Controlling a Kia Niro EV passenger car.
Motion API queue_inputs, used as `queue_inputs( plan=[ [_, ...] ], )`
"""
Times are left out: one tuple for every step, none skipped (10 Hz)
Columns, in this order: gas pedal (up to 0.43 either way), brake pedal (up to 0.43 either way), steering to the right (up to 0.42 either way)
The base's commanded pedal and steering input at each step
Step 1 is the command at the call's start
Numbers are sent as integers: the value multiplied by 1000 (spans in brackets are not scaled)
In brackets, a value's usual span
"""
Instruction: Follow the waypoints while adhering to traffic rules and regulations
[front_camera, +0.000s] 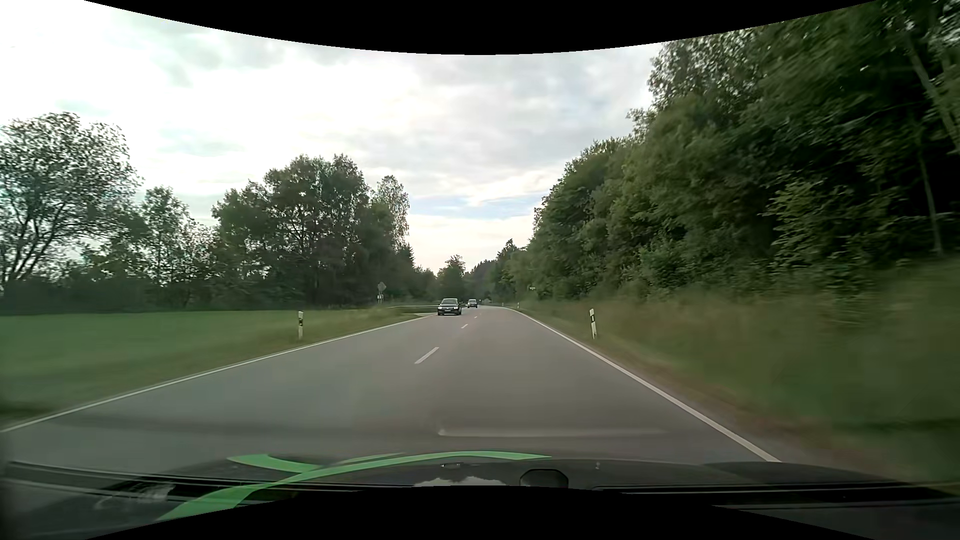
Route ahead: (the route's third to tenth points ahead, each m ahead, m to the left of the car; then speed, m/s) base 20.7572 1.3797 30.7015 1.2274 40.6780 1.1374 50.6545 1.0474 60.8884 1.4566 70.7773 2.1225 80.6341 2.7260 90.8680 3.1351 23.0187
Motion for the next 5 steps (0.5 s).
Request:
queue_inputs(
  plan=[
    [209, 0, -3],
    [209, 0, -4],
    [220, 0, -4],
    [220, 0, -4],
    [228, 0, -4]
  ],
)
